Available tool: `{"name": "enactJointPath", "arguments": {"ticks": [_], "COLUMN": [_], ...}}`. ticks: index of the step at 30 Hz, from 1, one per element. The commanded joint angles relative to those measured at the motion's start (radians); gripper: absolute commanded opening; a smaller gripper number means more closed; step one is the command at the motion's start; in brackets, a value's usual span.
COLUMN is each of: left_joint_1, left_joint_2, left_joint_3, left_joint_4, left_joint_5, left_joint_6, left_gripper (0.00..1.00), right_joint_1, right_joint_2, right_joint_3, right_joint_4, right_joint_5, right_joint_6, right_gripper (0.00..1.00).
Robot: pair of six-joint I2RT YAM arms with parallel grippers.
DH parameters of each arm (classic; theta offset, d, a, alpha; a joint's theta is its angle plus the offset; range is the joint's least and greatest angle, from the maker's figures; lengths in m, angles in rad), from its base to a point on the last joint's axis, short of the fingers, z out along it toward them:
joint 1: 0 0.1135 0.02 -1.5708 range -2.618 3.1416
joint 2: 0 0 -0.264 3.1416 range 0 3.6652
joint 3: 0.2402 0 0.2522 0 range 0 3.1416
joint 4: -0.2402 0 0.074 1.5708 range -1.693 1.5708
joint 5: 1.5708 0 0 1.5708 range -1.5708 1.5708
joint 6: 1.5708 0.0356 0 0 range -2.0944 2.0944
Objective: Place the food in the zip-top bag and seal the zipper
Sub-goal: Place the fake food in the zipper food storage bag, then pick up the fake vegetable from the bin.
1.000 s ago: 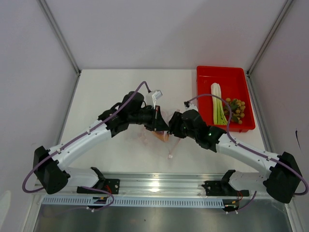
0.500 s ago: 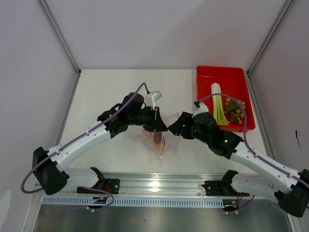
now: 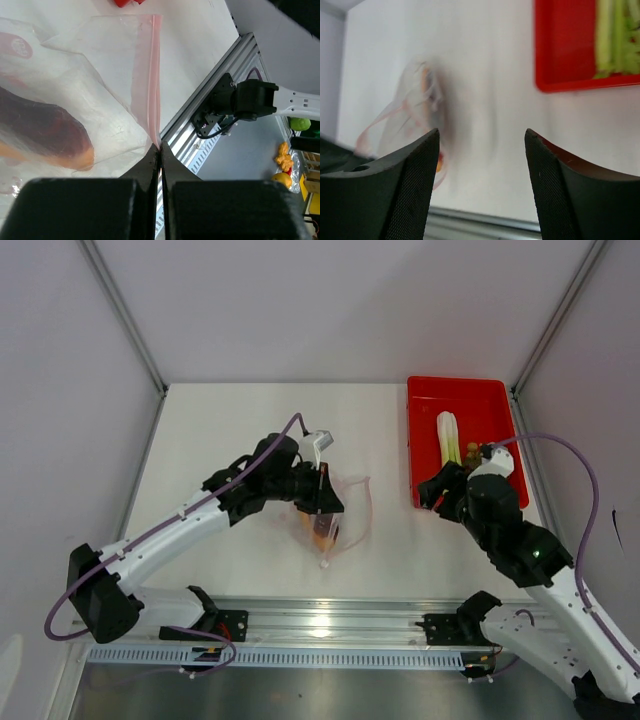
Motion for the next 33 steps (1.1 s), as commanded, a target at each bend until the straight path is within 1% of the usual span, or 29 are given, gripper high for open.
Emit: {"name": "enactJointPath", "arguments": {"ticks": [1,2,3,4,5,6,7,8,9,10,12,13,15,16,18,19,26,29,33], "left_joint_1": [0.006,0.006,0.006,0.006,0.008,0.008,0.006,0.006,0.006,0.006,0.006,0.006,0.006,0.006,0.006,0.006,0.006,0.006,0.006], "left_joint_2": [-0.012,-0.015,-0.018,-0.020,-0.024,-0.026,-0.026,-0.029,-0.029,-0.030,-0.035,-0.035,-0.033,-0.033,-0.041,-0.043,-0.038,-0.018,-0.006], "left_joint_3": [-0.009,-0.012,-0.015,-0.027,-0.032,-0.032,-0.039,-0.040,-0.041,-0.050,-0.064,-0.067,-0.072,-0.072,-0.073,-0.075,-0.070,-0.072,-0.082], "left_joint_4": [0.022,0.023,0.031,0.037,0.040,0.043,0.045,0.043,0.045,0.050,0.063,0.068,0.070,0.074,0.080,0.080,0.100,0.117,0.131], "left_joint_5": [0.000,0.005,0.008,0.016,0.020,0.026,0.028,0.031,0.036,0.039,0.059,0.063,0.077,0.094,0.102,0.105,0.132,0.157,0.171], "left_joint_6": [0.023,0.022,0.022,0.020,0.016,0.016,0.014,0.017,0.016,0.014,0.007,0.005,-0.001,-0.003,-0.004,-0.006,-0.003,-0.006,-0.009], "left_gripper": [0.01,0.01,0.01,0.01,0.01,0.01,0.01,0.01,0.01,0.00,0.01,0.01,0.01,0.01,0.01,0.01,0.01,0.01,0.01], "right_joint_1": [-0.158,-0.257,-0.306,-0.354,-0.433,-0.463,-0.486,-0.509,-0.514,-0.515,-0.519,-0.522,-0.531,-0.535,-0.545,-0.551,-0.598,-0.609,-0.626], "right_joint_2": [0.062,0.102,0.128,0.157,0.190,0.261,0.298,0.335,0.407,0.441,0.533,0.565,0.633,0.700,0.763,0.823,1.056,1.133,1.185], "right_joint_3": [0.028,0.021,0.017,0.009,-0.002,-0.003,-0.003,0.004,0.012,0.021,0.046,0.057,0.110,0.132,0.193,0.216,0.369,0.414,0.428], "right_joint_4": [-0.046,-0.031,-0.011,0.039,0.063,0.110,0.133,0.155,0.173,0.208,0.273,0.288,0.305,0.302,0.301,0.295,0.275,0.264,0.279], "right_joint_5": [0.000,-0.029,-0.060,-0.131,-0.161,-0.187,-0.215,-0.209,-0.201,-0.192,-0.186,-0.183,-0.177,-0.172,-0.148,-0.141,-0.146,-0.157,-0.180], "right_joint_6": [-0.123,-0.164,-0.182,-0.202,-0.231,-0.244,-0.252,-0.268,-0.273,-0.282,-0.304,-0.308,-0.319,-0.324,-0.351,-0.357,-0.446,-0.469,-0.473], "right_gripper": [0.73,0.74,0.75,0.76,0.77,0.77,0.79,0.81,0.84,0.88,0.90,0.93,0.94,0.95,0.95,0.95,0.96,0.96,0.95]}}
